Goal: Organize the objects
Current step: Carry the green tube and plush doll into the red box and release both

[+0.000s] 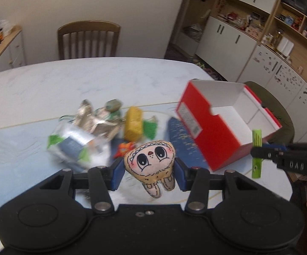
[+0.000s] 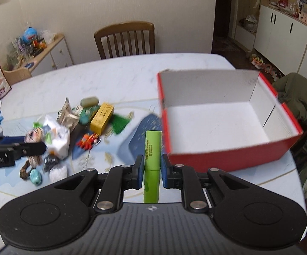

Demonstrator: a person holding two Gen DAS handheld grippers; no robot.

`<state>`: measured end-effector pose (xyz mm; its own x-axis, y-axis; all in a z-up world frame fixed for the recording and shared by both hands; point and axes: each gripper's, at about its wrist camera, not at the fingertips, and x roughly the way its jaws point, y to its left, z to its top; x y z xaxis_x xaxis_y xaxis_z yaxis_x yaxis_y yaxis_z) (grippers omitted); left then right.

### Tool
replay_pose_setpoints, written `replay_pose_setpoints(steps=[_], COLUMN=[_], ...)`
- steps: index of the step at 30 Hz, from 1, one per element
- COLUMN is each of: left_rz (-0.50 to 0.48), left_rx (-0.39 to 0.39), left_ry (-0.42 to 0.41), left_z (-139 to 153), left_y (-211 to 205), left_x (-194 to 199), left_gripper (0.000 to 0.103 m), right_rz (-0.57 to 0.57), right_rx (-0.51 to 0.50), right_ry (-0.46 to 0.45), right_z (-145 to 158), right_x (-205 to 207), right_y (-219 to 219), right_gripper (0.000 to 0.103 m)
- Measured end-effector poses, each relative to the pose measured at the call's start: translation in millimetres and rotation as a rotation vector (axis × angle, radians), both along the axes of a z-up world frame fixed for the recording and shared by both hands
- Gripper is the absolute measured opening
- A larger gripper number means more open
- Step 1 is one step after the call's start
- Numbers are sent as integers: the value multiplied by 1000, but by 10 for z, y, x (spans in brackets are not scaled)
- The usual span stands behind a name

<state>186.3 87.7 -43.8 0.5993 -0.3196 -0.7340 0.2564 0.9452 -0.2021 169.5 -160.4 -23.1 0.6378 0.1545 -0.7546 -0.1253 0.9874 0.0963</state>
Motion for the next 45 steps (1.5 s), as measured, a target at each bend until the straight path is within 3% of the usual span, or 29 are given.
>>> replay_pose_setpoints(steps=[8,19,26,29,37,45], left_rz=[-33,-58,-94,-113,-164,-160], left_rx=[14,36,59,61,201,232], left_ry=[14,49,77,120,239,354], left_z=[93,83,37,-89,-759,-1143], left_y=[-724,-1722,-2343,-2581,-3072,-3246], left_x=[186,673,1057,1270,1678,1935], left_gripper=[48,48,48,48,48,48], right_rz=[55,73,92,93,102,139], right_rx=[-6,-20,-56,-59,-23,-9], right_ry=[-17,15,44,55,114,129], right_z=[125,-45,-261,-332,-594,-679], right_x=[305,868,1226,1338,1396,1369], right_y=[-652,-1530,-1810,-1912,-2088,-2117], right_gripper=[16,16,16,16,16,16])
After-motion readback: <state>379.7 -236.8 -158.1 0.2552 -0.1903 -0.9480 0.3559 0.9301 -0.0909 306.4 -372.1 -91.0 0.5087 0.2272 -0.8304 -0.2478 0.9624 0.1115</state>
